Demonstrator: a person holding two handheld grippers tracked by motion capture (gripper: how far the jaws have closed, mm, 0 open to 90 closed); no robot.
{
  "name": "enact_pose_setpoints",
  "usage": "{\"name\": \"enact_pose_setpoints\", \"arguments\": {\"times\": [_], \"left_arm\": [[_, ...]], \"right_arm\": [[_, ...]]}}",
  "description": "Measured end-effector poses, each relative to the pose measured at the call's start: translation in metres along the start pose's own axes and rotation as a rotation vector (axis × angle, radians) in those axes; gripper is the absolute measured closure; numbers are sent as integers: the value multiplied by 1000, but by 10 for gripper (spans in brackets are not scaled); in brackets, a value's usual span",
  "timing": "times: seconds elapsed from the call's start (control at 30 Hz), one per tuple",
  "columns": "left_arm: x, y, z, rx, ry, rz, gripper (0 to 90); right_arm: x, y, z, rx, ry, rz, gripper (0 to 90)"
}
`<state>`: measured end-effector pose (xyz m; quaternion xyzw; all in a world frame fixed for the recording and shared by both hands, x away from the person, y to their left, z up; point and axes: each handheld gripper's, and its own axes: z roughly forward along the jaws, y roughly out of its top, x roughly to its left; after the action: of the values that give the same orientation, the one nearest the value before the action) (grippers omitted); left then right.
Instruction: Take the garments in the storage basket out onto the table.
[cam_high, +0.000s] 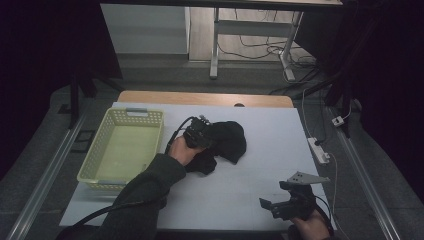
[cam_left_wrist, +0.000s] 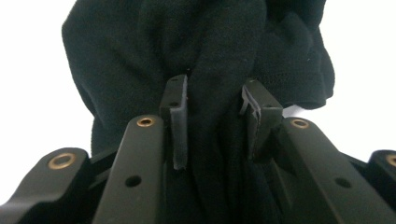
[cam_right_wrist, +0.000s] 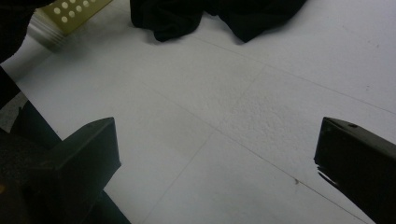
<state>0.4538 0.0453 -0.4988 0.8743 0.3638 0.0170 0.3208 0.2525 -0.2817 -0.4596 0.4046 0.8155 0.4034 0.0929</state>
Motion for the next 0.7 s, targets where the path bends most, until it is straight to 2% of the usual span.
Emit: {"name": "enact_pose_setpoints", "arguments": {"times": [0.1,0.37,0.6,0.7], "left_arm": [[-1,-2,5,2,4,-3,598],[-11,-5,15,10,66,46,430],[-11,-4,16,6,61,36,321],[-9,-3,14,0,63,23,246]], "right_arm": [[0,0,0,-1,1,0,0],[0,0,1,-1,3,-3,0],[1,0,1,0,3,-4,0],[1,0,1,0,3,-3,0]]}}
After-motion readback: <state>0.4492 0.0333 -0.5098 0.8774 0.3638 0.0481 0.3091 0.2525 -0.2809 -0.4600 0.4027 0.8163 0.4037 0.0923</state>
